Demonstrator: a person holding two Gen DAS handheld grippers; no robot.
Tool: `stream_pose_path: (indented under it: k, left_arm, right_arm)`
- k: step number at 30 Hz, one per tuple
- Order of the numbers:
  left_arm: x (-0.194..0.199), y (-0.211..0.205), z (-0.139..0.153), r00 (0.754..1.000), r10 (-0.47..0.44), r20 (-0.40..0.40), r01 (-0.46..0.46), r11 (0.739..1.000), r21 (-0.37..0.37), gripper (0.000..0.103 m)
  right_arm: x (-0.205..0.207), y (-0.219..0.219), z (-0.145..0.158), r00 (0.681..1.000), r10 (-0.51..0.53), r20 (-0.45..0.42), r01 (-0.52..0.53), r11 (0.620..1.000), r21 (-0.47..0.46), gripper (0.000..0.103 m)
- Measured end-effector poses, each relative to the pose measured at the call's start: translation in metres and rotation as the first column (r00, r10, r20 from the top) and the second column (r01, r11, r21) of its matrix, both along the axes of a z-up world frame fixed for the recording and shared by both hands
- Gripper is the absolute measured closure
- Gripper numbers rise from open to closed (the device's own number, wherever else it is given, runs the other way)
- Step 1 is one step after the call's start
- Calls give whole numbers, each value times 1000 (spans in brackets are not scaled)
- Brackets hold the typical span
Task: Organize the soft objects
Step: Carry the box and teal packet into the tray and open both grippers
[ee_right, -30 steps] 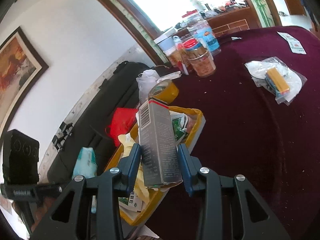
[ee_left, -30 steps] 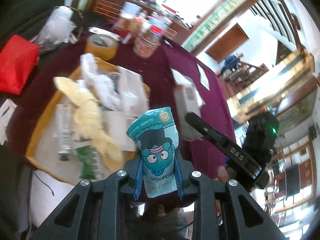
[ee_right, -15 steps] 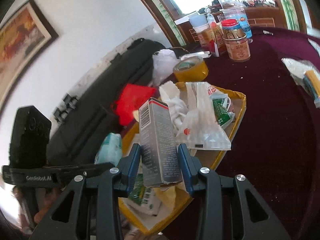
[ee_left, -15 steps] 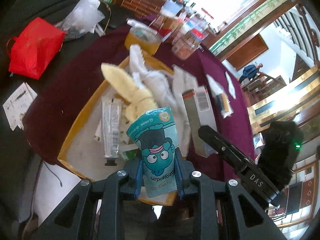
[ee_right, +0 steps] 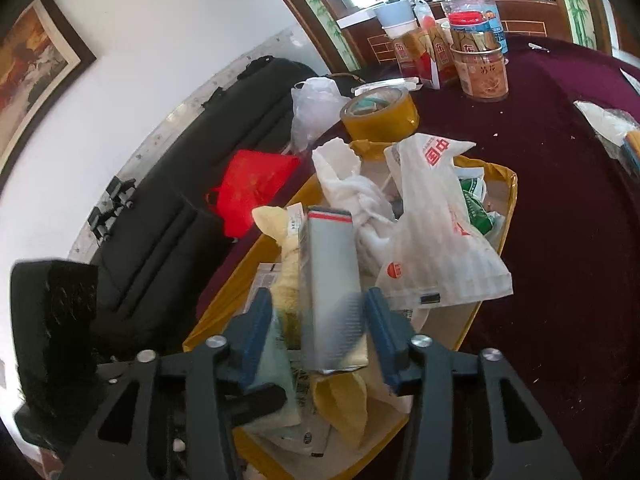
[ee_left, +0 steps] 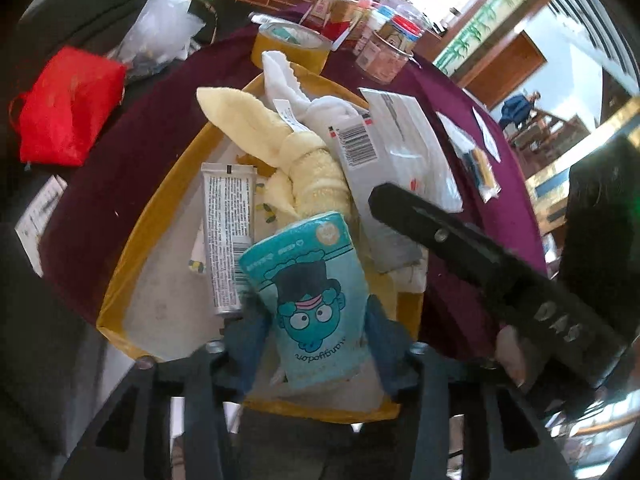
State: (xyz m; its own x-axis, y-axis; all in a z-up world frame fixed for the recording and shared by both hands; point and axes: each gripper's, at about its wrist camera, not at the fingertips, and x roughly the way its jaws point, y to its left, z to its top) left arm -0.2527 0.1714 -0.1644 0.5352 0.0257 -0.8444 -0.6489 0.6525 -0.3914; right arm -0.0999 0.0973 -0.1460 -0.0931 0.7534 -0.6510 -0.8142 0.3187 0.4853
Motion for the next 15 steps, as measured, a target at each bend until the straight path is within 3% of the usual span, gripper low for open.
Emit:
stream_pose_path:
  k: [6,7,8,10,15]
  left_arm:
    - [3,-13,7,996,-54,-70,61,993,105,45]
    - [3,-16,13,995,-61,-74,70,990,122,40]
    - [3,-21,21,995,-72,-67,81,986,143,31]
    - [1,-28,37,996,-81,-24,84,982,170,24]
    - [14,-58,70,990,-106,90,82,968,237,22]
  right_arm:
    - [6,-32,29,1000,3,-13,-2,994,111,41]
    - [8,-40,35,1000,0,-12,1,990,138,40]
    - [11,-49,42,1000,-3,-9,5,986,165,38]
    - [18,-67,53,1000,-16,1,15,978,209,36]
    - [49,-99,59,993,-116,9,111,968,225,33]
